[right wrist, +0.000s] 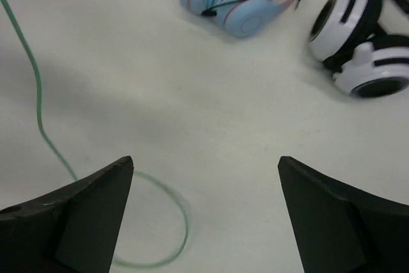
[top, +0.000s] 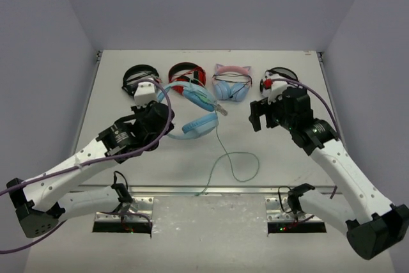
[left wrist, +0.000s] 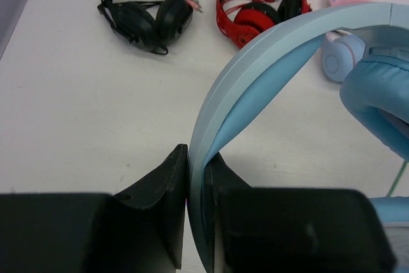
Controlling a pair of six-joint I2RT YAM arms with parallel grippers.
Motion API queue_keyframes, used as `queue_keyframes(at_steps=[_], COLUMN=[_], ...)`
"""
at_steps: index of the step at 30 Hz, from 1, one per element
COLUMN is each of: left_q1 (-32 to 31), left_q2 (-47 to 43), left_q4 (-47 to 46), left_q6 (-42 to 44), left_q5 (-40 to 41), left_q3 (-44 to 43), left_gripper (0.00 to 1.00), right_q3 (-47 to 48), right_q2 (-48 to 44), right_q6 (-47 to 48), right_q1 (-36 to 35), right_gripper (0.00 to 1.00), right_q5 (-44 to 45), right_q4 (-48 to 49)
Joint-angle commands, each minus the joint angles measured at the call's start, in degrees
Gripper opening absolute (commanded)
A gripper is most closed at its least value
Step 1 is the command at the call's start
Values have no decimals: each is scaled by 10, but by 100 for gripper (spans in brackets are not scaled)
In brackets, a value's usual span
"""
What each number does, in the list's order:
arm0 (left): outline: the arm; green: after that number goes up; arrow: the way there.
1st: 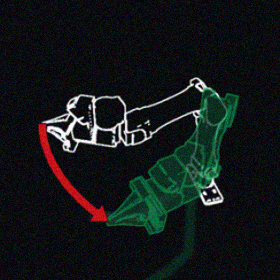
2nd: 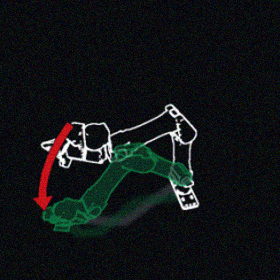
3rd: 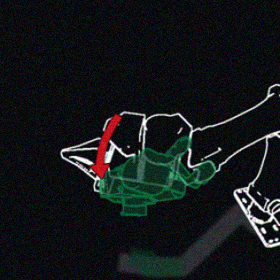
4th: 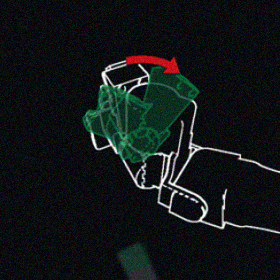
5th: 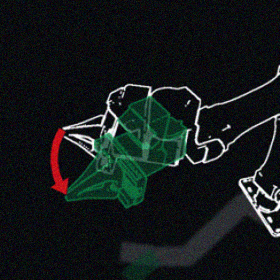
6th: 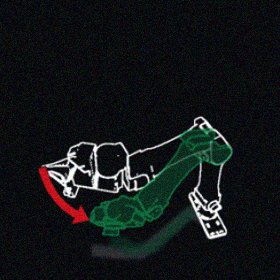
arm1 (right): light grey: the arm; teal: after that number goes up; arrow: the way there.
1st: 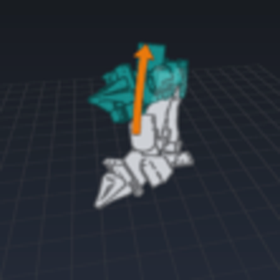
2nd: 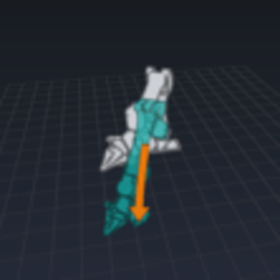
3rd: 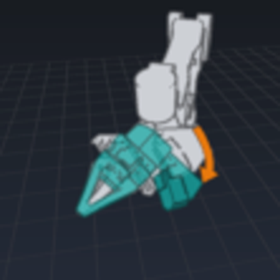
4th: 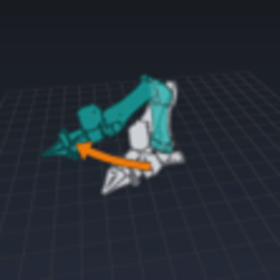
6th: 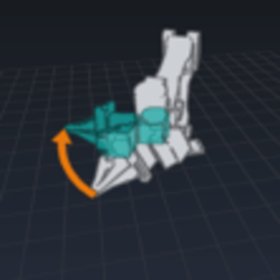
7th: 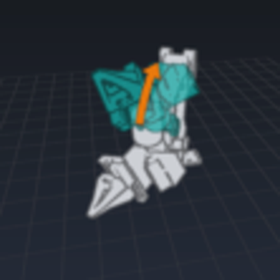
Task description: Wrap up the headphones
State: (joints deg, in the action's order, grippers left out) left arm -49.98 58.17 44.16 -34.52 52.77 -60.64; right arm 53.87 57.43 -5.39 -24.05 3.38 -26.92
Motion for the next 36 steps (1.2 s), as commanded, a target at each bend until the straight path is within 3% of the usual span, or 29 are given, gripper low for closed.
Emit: queue_keyframes(at_steps=[1,4,7,13,18,20,22,24,32,36], left_q1=[-5,-5,-5,-5,-5,-5,-5,-5,-5,-5], left_q2=[-55,-57,-56,-46,-43,-43,-43,-47,-64,-63], left_q4=[-31,-21,-22,-19,-16,-15,-14,-13,-18,-9], left_q6=[-50,-47,-45,-40,-38,-36,-34,-34,-22,-17], left_q5=[45,30,16,0,-18,-26,-36,-50,-119,-167], left_q3=[-52,-83,-107,-155,-174,-182,-189,-194,-222,-242], left_gripper=[0,0,0,0,0,0,0,0,0,0], right_q3=[-88,-177,-252,-270,-277,-255,-220,-199,-148,-95], right_q2=[-61,-72,-49,26,51,67,107,136,261,332], right_q6=[-86,-103,-144,-126,-105,-85,-78,-89,-153,-159], right_q1=[36,35,23,-20,-28,-28,-28,-28,-28,-30], right_gripper=[92,81,81,81,85,88,89,99,99,96], right_q5=[-190,-380,-436,-392,-263,-249,-253,-271,-320,-293], right_q4=[63,175,317,456,532,533,528,531,687,728])
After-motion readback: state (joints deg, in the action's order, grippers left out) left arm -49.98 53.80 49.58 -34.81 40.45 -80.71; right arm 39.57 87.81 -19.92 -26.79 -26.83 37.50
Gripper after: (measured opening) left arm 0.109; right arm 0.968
